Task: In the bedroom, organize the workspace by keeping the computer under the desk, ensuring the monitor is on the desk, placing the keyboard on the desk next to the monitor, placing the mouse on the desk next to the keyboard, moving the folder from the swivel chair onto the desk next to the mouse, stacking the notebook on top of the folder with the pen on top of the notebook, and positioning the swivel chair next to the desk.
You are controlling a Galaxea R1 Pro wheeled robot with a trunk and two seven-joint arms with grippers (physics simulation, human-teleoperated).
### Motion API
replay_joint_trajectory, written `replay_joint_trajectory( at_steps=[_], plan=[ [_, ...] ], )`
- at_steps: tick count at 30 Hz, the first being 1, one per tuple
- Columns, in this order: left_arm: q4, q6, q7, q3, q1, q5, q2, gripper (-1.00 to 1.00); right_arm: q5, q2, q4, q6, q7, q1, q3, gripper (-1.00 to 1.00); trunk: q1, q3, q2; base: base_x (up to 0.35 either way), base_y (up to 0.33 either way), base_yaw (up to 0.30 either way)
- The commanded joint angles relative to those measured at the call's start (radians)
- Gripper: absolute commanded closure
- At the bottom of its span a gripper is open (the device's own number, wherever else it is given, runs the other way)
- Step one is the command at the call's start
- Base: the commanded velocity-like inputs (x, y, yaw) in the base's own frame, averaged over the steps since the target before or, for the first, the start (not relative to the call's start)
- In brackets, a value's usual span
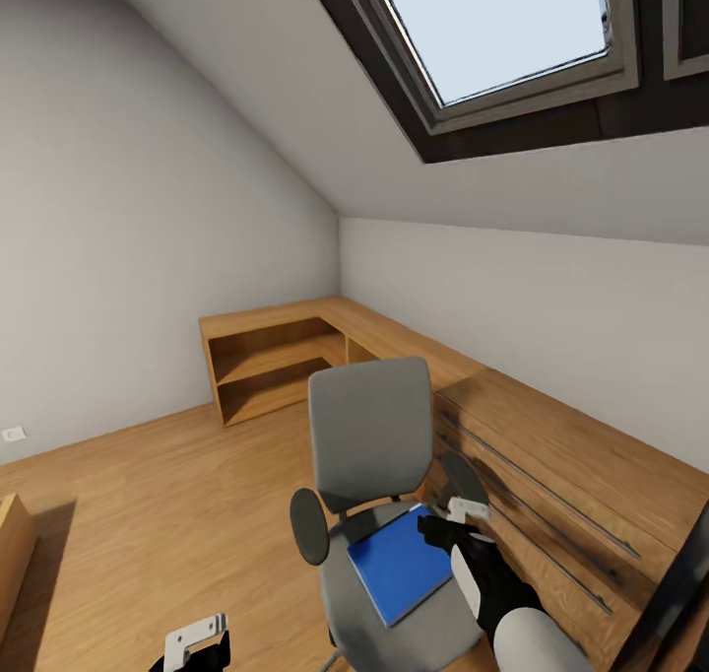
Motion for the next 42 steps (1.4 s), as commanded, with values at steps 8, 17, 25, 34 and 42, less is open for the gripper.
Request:
replay_joint_trajectory(
  at_steps=[8, 17, 25, 34, 42],
  plan=[
    [-0.041, 0.004, 0.011, -0.003, -0.001, 0.003, 0.001, -1.0, 0.011, -0.011, 0.001, -0.002, 0.001, -0.001, -0.005, -1.0, 0.004, -0.004, -0.008, 0.006, 0.003, 0.0],
    [-0.144, 0.031, 0.017, 0.017, -0.001, 0.011, 0.002, -1.0, 0.011, -0.018, -0.001, -0.032, 0.001, -0.001, -0.004, -1.0, 0.039, -0.033, -0.071, 0.0, 0.0, 0.0],
    [-0.373, 0.364, 0.024, 0.18, 0.0, 0.022, -0.019, -1.0, 0.007, -0.028, -0.002, -0.04, 0.001, -0.004, -0.005, -1.0, 0.069, -0.058, -0.127, 0.0, 0.0, 0.0],
    [-0.37, 0.596, 0.022, 0.347, -0.145, 0.146, -0.057, -1.0, -0.042, -0.082, 0.027, -0.034, 0.0, -0.071, -0.01, -1.0, 0.104, -0.086, -0.19, 0.0, 0.0, 0.0],
    [-0.497, 0.577, 0.022, 0.28, -0.111, 0.198, -0.057, -1.0, -0.167, -0.121, 0.07, -0.006, 0.131, -0.086, -0.009, -1.0, 0.134, -0.111, -0.246, 0.0, 0.0, 0.0]
  ],
)
